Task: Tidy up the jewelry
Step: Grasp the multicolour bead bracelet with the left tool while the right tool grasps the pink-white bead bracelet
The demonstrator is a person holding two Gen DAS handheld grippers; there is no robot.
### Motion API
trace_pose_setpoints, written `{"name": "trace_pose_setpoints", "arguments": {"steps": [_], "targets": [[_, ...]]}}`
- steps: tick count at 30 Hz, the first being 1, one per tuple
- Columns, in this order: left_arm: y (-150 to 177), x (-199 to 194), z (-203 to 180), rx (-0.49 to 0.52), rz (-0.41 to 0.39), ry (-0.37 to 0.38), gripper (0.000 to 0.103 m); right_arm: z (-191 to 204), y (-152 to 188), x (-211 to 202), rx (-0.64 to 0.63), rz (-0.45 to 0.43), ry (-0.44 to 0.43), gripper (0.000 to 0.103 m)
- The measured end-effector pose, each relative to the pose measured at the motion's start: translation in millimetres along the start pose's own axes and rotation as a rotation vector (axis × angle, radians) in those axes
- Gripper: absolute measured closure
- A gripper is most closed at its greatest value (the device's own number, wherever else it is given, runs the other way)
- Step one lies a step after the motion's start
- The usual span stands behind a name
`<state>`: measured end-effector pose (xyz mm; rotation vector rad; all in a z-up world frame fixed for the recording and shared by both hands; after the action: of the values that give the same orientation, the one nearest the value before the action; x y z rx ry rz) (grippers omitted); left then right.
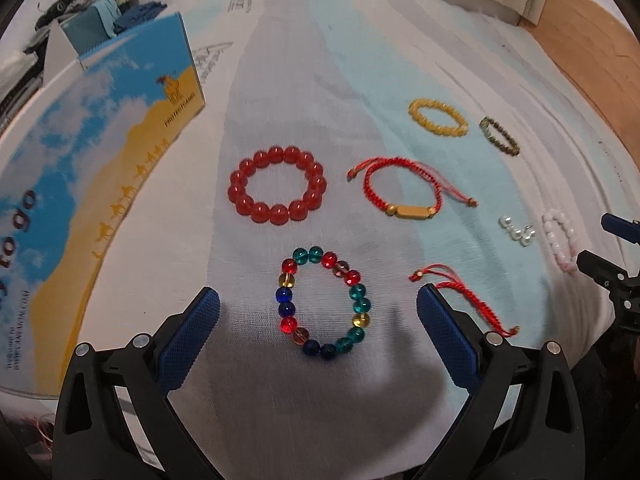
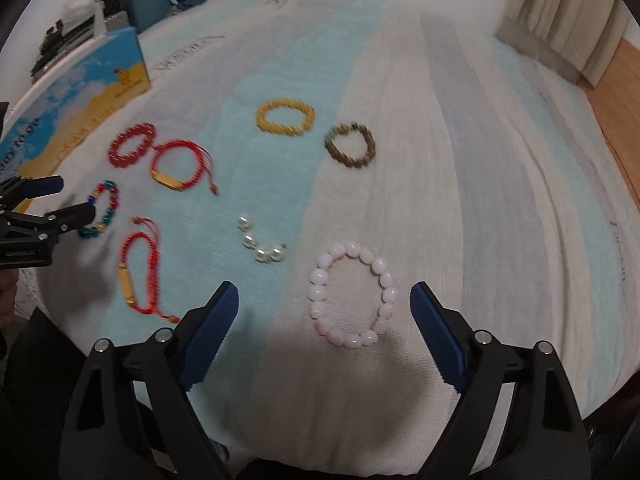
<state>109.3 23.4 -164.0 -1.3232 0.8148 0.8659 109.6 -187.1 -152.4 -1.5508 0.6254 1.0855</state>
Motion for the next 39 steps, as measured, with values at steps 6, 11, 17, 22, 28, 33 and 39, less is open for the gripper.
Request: {"name": "trace_pose_setpoints", "arguments": {"steps": [6,11,17,22,28,33,39], "targets": [[4.9,24.2,5.3,-0.002,0.033,0.008,0.010,-8.0,4.8,23.1,0.019,0.033,0.023,0.020],[6.9,30.9,3.9,0.016,0.028,-0.009,0.011,-13.8,7.5,34.1,0.038,0.046,0.029,0.020],[6.9,32.0,1.8,0.012,0.010,-0.008,0.024,-17.5,11.7,45.7,0.073,0.064,0.015,0.028],[7.9,29.8,0.7,0.035,-0.002,-0.005,0.037,-19.8,11.4,50.7,0.102,0.062,-0.005,0.031],[9.3,27.0,-4.5,0.061,0.002,0.000,0.060,-17.2,9.0,50.3,0.097,0.062,-0.041,0.053],[15.6,17.0,-1.4,0.057,0.008,0.033,0.084,-11.2,6.0,47.8,0.074,0.064,-0.056,0.077],[25.1,4.8,-1.2,0.050,0.013,0.056,0.084,-6.5,7.7,34.7,0.083,0.040,-0.057,0.086]]}}
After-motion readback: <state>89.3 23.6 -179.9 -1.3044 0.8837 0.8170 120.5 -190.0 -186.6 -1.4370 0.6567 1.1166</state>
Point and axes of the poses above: each gripper's, at about its wrist camera, not at the fingertips, and x roughly the way its jaws point, z to its left, y to its underside, the point moved 5 cm from there along x, roughly the way its jaws point, and after that the axes turned 6 degrees about -y, right-handed, at the moved point
